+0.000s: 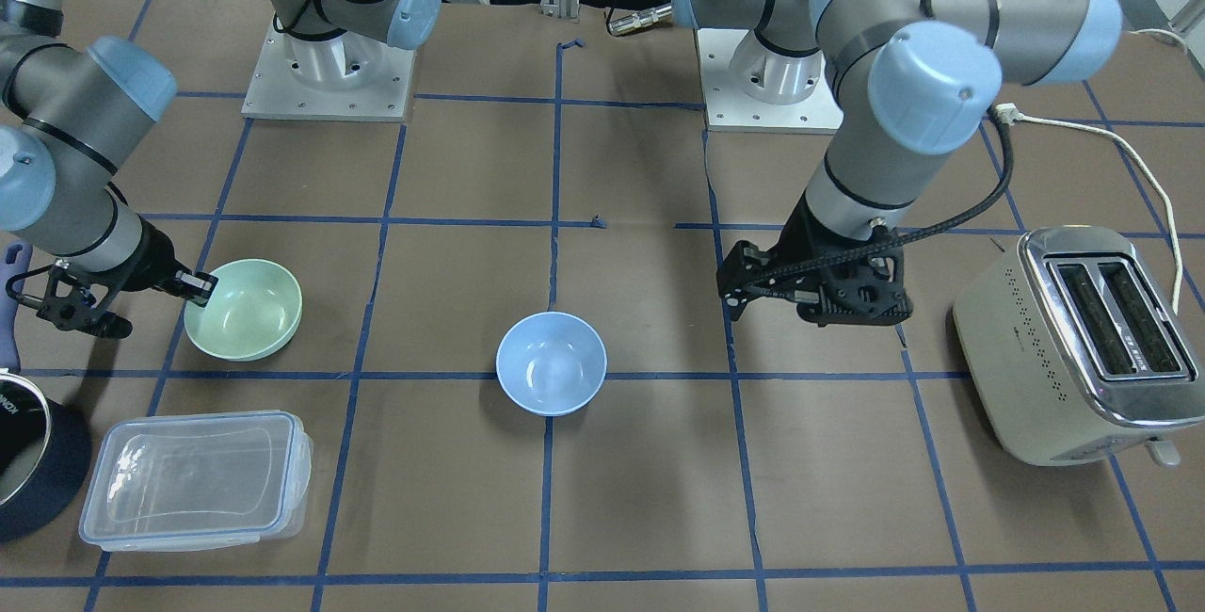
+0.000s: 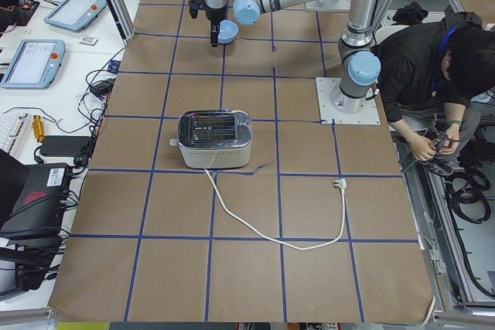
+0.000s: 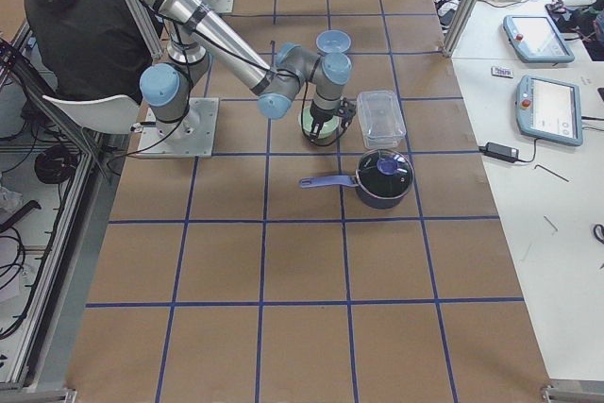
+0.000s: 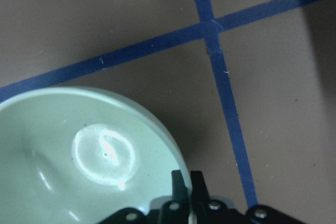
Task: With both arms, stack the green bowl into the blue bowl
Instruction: 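Carry the green bowl toward the blue bowl with right gripper while left withdraws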
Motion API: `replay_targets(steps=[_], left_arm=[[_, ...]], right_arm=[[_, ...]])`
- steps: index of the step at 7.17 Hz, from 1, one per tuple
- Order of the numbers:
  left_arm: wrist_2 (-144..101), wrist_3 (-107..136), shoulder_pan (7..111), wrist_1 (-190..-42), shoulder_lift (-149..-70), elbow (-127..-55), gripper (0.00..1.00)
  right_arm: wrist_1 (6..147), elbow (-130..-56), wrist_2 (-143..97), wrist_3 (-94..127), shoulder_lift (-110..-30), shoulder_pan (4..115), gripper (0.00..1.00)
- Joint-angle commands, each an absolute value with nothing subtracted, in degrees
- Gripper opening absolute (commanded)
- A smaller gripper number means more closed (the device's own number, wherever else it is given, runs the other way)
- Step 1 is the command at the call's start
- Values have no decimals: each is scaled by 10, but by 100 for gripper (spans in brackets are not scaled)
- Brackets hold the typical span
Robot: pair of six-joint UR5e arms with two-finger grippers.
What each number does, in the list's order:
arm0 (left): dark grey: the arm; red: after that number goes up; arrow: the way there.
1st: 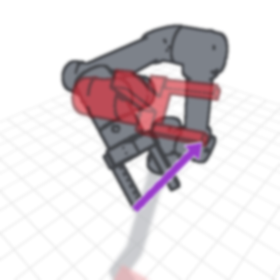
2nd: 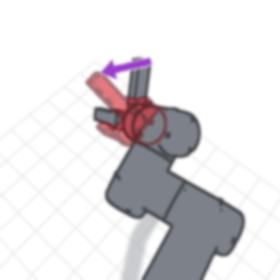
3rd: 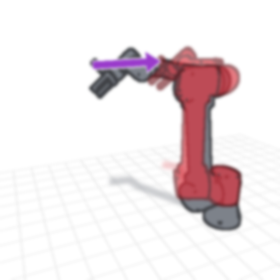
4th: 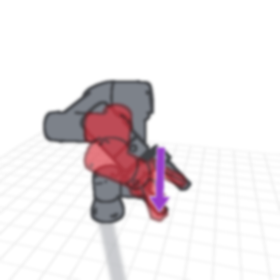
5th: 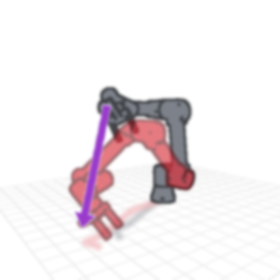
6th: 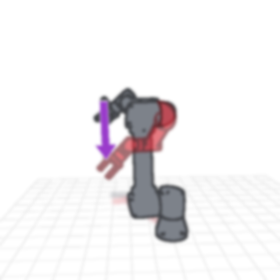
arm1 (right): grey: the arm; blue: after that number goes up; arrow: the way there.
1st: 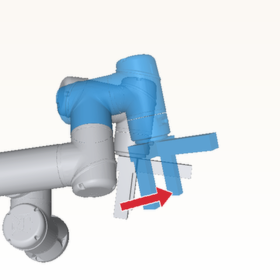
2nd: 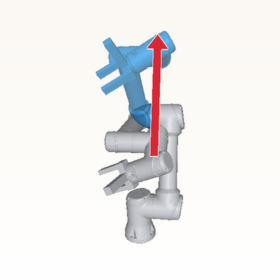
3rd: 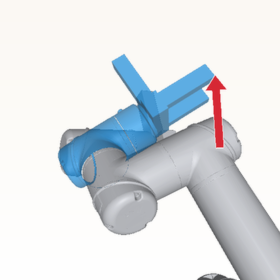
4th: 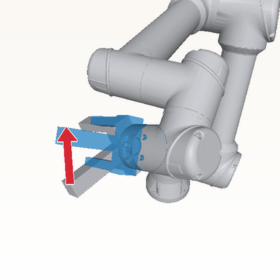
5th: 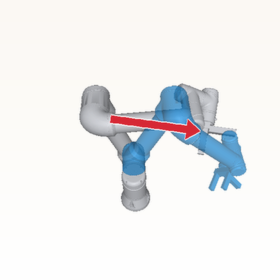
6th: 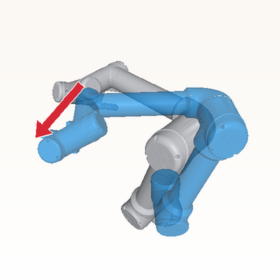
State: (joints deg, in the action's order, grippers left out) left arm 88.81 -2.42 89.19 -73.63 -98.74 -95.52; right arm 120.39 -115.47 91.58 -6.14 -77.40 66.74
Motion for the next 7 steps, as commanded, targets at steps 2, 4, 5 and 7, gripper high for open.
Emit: replay_targets(steps=[2, 4, 5, 7], left_arm=[[907, -31, 898, -847, -904, -905, 100], [911, -8, 900, -845, -900, -905, 100], [911, 17, 902, -850, -905, -904, 100], [914, 26, 902, -867, -910, -897, 100]], right_arm=[[1098, -1071, 826, -60, -802, 677, 0], [1062, -1028, 797, -24, -799, 727, 0], [1067, -1026, 797, 47, -797, 767, 0], [1075, -1023, 796, 147, -794, 852, 0]])
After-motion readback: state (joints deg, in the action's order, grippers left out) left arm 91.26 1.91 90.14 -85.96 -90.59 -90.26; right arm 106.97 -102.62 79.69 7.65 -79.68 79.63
